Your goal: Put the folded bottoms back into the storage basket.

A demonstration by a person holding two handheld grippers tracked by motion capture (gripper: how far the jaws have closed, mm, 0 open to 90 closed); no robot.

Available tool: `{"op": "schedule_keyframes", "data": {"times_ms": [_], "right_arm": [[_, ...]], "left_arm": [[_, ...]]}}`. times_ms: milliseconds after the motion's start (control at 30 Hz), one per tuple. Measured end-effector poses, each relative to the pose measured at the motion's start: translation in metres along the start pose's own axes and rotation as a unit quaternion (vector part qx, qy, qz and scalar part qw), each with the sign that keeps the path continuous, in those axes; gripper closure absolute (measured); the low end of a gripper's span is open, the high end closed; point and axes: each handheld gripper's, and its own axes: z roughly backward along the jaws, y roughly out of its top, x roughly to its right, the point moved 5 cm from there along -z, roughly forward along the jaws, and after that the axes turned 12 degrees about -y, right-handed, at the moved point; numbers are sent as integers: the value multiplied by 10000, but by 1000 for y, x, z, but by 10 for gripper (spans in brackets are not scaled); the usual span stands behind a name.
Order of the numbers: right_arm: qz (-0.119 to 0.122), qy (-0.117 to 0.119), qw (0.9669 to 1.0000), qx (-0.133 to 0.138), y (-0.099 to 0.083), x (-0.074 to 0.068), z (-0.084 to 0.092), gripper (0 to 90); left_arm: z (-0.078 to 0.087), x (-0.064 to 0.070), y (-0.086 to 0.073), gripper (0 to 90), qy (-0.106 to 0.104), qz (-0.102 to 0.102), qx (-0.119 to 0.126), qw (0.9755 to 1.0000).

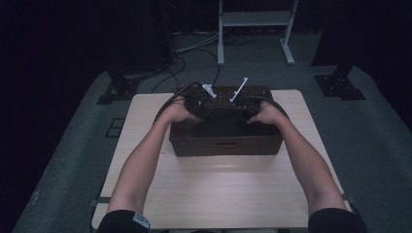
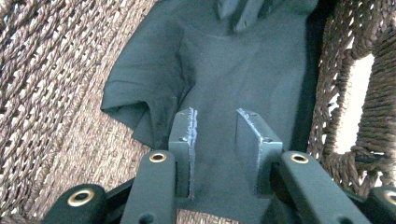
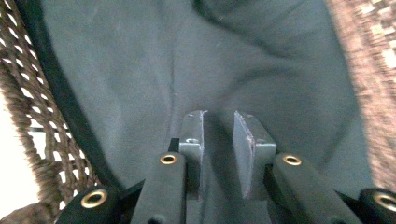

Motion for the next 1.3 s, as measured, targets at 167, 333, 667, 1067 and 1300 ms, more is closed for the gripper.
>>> {"op": "schedule_keyframes", "data": {"times_ms": [167,333,667,1067,1300], "right_arm": [[-179,-41,9995,264,-5,8,21,739],[-160,-137,9991,370,-10,7,36,750],[-163,-83,9971,739,-19,-4,60,723],[-202,-86,9943,1047,-39,-7,86,706],[-207,-106,9922,1226,-51,-13,98,695]], "left_arm": [[1,6,2,661,-12,-54,-23,10000],[1,10,0,644,2,-44,82,10000],[5,19,-3,599,-14,-20,164,9999],[9,32,-3,580,-6,-79,219,9997],[14,38,-6,552,-4,-67,226,9997]]}}
